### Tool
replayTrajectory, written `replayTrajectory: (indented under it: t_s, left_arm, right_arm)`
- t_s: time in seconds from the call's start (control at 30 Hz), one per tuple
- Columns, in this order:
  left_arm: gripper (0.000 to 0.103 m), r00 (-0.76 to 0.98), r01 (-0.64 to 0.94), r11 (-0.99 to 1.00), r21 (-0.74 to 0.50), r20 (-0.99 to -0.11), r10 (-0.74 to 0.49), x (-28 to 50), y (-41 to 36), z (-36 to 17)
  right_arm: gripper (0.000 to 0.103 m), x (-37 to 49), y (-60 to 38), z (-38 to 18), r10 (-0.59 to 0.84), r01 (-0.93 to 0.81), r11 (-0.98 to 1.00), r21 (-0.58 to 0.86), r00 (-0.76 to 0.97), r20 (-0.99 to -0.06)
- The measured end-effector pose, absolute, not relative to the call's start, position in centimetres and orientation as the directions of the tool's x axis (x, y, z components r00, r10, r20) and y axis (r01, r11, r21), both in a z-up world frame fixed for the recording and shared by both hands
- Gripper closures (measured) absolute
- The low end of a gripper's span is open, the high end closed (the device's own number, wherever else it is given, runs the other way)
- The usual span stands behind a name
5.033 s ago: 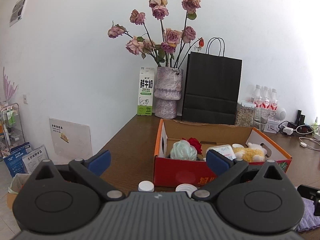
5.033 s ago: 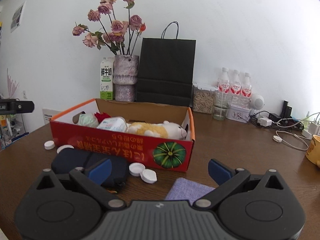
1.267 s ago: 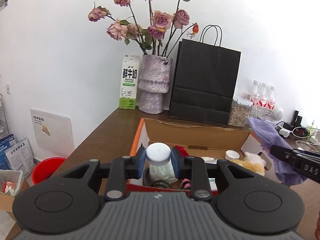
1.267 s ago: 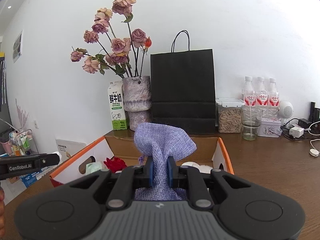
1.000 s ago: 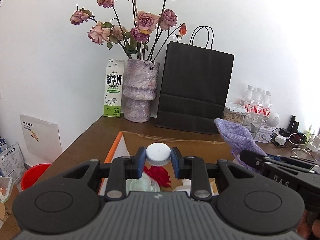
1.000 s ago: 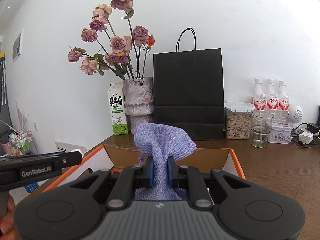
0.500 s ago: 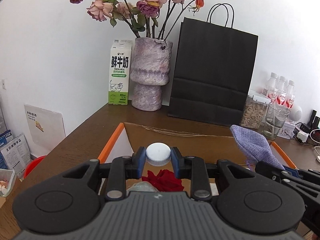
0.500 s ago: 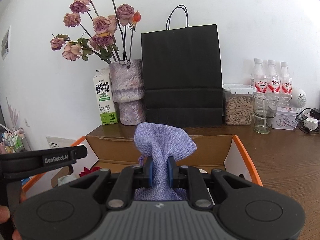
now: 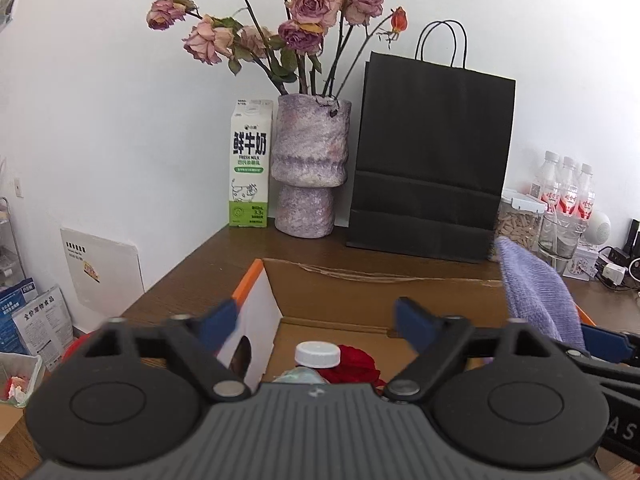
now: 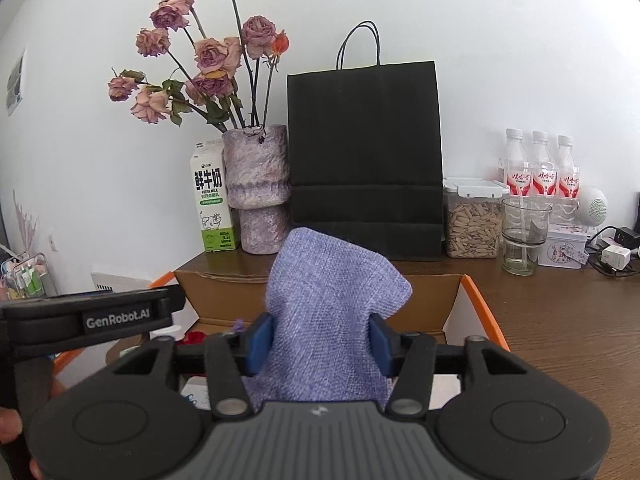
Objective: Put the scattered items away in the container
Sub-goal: 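Carry cloth and cap over the box and open both tools to drop them, then withdraw both tools from the box toward the remaining items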
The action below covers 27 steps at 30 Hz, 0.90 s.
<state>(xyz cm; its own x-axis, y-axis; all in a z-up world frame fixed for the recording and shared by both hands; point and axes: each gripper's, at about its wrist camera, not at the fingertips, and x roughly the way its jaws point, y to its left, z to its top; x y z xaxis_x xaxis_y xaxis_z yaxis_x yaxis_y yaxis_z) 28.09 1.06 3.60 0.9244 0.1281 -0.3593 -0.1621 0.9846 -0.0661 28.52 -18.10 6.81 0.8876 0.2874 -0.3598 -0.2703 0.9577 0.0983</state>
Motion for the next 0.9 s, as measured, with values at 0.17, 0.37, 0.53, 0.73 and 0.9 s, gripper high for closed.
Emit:
replayTrajectory:
  t_s: [0.17, 0.37, 0.53, 0.73, 0.9]
  left_arm:
    - [0.000, 0.940, -0.183, 0.979, -0.086, -0.307, 0.149, 27.0, 1.6, 4.0]
    - [0.000, 0.937, -0.201, 0.972, -0.121, -0.314, 0.155, 26.6, 2.4, 4.0]
    - [0.000, 0.939, -0.191, 0.975, -0.117, -0.312, 0.147, 26.3, 2.2, 3.9]
    - [0.000, 0.941, -0.185, 0.977, -0.101, -0.305, 0.147, 25.8, 2.0, 3.8]
    - [0.000, 0.944, -0.186, 0.977, -0.103, -0.294, 0.148, 25.1, 2.1, 3.8]
  right_arm:
    - [0.003, 27.4, -17.7, 7.0, 0.284, -0.276, 0.958, 0.073, 0.897, -0.340]
    - [0.000, 26.6, -17.6, 7.3, 0.282, -0.275, 0.959, 0.066, 0.905, -0.319]
    - [0.000, 26.3, -17.8, 7.5, 0.275, -0.268, 0.961, 0.067, 0.909, -0.312]
    - [0.000, 26.0, -18.1, 7.8, 0.268, -0.258, 0.963, 0.076, 0.913, -0.306]
    - [0.000, 25.5, -18.2, 7.9, 0.266, -0.254, 0.964, 0.077, 0.915, -0.303]
